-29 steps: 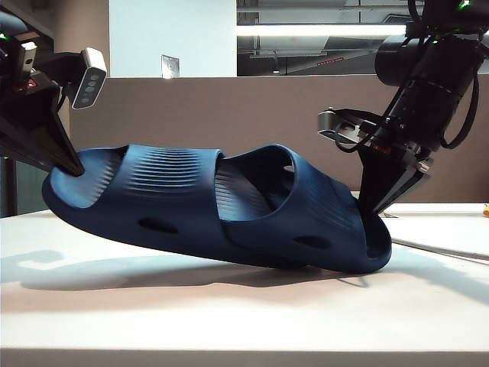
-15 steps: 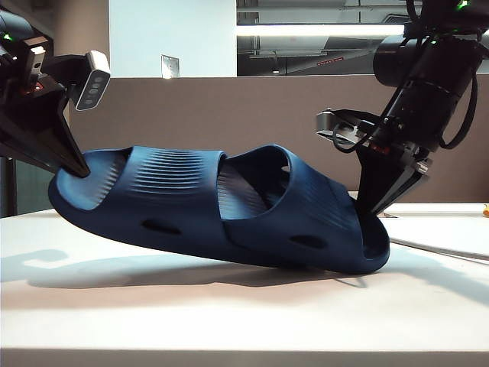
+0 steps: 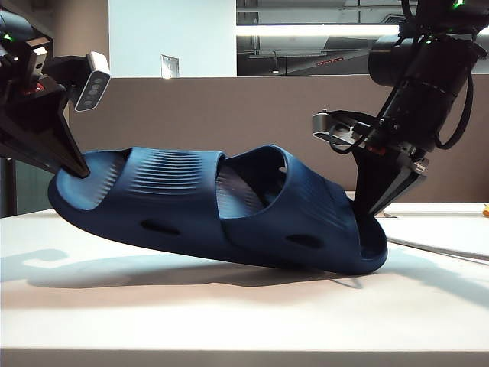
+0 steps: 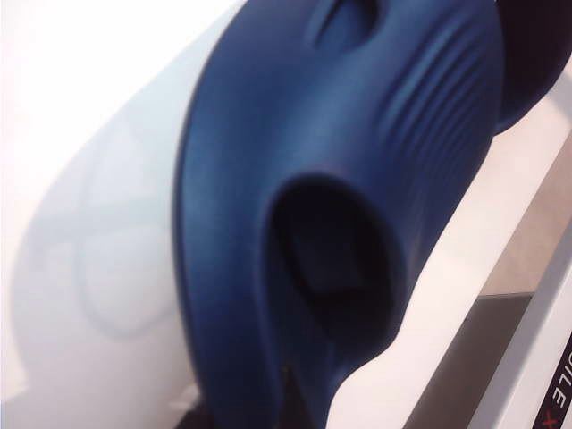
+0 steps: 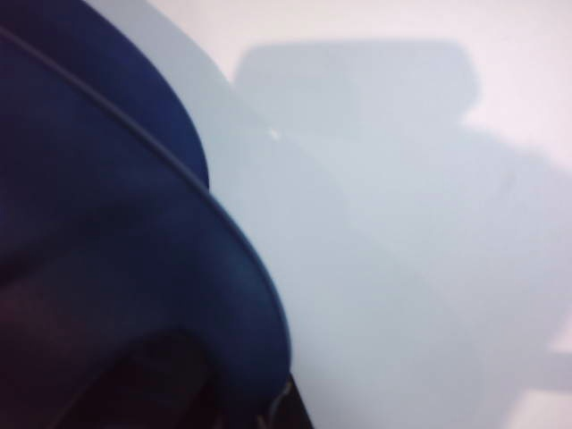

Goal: Interlock the pair of blue slippers on the table with their fronts facing up.

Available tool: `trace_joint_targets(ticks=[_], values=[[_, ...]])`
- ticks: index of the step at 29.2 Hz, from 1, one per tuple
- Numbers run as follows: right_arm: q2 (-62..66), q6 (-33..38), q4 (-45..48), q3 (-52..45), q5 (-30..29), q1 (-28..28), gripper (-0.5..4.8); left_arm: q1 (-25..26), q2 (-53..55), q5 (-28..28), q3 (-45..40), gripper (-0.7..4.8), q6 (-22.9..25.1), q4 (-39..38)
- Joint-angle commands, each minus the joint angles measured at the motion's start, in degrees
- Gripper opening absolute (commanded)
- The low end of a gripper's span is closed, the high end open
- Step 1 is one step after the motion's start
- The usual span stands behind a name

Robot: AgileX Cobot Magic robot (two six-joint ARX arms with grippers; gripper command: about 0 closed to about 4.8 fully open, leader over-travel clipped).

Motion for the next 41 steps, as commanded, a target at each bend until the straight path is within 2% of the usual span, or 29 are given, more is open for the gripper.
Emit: trace_joint_targets(ticks=[1,7,17,22,31,33,39,41], values=[[0.2,1.0,3.3,0.1,-9.0,2.4,-0.01,-1.3,0.1,7.3,0.2,-0.06,0.6,2.1],[0.2,1.0,3.4,0.2,-9.0,3.1,0.00,-1.3,0.1,7.2,0.2,-0.06,0.4,2.1],[0.2,1.0,4.2,0.2,-5.7,3.0,0.15,-1.3,0.1,6.9,0.2,-0.06,-0.4,2.3],[0.2,1.1,4.9,0.2,-4.2,3.0,1.06,-1.3,0.1,6.9,0.2,-0.06,-0.3,2.0],[0.2,2.1,4.9,0.8,-3.4,1.4,1.31,-1.2,0.1,4.2,0.2,-0.06,-0.2,1.8],[0.2,2.6,4.9,1.2,-3.3,0.9,1.63,-1.2,0.1,4.1,0.2,-0.06,-0.2,1.8],[-0.2,2.6,4.6,1.2,-3.4,-0.6,1.74,-1.2,0.1,4.0,0.2,-0.06,-0.1,1.8],[-0.2,2.6,4.6,1.2,-3.3,-1.0,2.00,-1.2,0.1,4.0,0.2,-0.06,0.0,1.8]])
